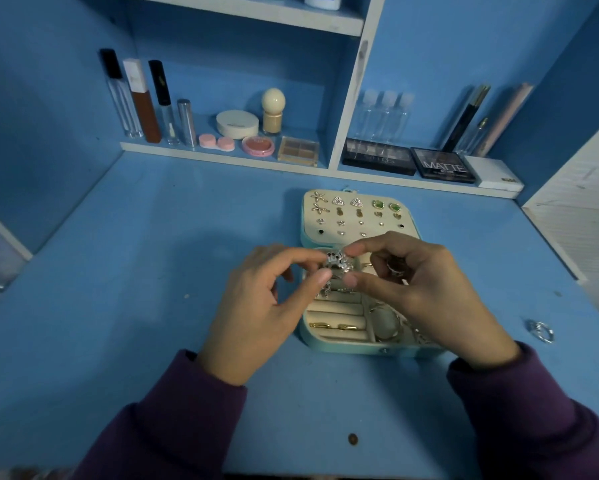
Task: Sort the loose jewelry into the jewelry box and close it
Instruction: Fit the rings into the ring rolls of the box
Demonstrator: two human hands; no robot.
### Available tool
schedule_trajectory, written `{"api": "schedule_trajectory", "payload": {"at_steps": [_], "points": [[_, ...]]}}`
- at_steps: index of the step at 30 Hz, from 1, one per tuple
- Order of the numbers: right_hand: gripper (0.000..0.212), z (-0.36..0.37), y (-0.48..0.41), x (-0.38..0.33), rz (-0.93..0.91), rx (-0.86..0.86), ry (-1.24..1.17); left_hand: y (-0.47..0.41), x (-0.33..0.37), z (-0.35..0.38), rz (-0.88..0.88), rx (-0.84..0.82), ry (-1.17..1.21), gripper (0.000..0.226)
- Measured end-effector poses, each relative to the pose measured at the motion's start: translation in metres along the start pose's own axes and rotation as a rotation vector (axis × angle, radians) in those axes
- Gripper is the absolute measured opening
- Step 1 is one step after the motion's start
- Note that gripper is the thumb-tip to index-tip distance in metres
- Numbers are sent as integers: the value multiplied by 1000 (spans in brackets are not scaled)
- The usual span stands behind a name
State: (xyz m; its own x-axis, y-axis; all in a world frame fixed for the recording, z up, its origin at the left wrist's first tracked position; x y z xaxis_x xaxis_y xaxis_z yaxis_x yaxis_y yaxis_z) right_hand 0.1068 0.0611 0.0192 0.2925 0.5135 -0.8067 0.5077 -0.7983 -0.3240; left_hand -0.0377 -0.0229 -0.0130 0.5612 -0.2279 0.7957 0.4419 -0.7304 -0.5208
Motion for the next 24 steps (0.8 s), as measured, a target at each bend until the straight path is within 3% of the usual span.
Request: {"api": "schedule_trajectory", "payload": {"at_steps": [3, 7, 24], "points": [[21, -1, 1, 10, -47, -40, 136, 14, 6, 2, 308, -2, -301, 32], [22, 0, 3, 17, -86, -89, 228, 26, 6, 10, 464, -148, -448, 51], [25, 11, 1, 9, -249, -194, 334, 23, 5, 12, 510, -191, -472, 40]]}}
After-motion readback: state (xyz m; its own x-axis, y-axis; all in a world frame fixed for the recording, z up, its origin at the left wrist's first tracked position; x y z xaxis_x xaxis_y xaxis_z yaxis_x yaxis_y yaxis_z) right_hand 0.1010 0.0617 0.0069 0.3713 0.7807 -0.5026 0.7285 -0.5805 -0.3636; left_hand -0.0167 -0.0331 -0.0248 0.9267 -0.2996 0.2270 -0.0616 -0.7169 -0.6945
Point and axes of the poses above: each hand's wrist, its own y-axis away from the middle knuckle, its own z-axis out of the palm, x = y × z, the point moved 5 cm from there along -y, towards the middle knuckle, and after that the axes turned 10 degrees about x, right-handed, at the moved point
